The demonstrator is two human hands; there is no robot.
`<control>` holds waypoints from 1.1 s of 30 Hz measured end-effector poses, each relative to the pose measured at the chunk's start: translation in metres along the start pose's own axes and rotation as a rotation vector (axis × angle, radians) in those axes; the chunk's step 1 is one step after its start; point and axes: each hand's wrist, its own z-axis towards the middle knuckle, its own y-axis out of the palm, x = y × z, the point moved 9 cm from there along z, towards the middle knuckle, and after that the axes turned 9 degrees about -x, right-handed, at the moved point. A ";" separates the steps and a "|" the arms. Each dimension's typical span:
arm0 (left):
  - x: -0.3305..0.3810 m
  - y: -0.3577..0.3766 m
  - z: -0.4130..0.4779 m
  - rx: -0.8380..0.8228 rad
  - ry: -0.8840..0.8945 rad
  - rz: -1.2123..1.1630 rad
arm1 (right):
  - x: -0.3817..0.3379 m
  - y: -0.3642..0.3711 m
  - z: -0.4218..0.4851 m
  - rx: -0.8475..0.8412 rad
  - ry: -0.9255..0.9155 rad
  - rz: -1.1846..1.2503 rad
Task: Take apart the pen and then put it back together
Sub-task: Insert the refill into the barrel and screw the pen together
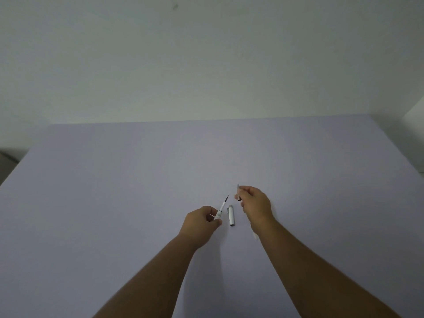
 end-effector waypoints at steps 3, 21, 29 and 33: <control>0.003 0.001 -0.001 -0.007 0.012 0.017 | -0.003 0.003 0.000 -0.022 0.020 0.103; 0.007 0.001 -0.009 0.015 0.043 0.057 | 0.002 0.013 -0.013 -0.095 0.035 0.130; 0.004 -0.001 -0.012 0.028 0.025 0.031 | -0.008 0.016 -0.021 -0.146 -0.033 0.092; 0.009 0.001 -0.013 0.013 0.044 0.017 | -0.009 0.024 -0.027 -0.221 -0.030 0.014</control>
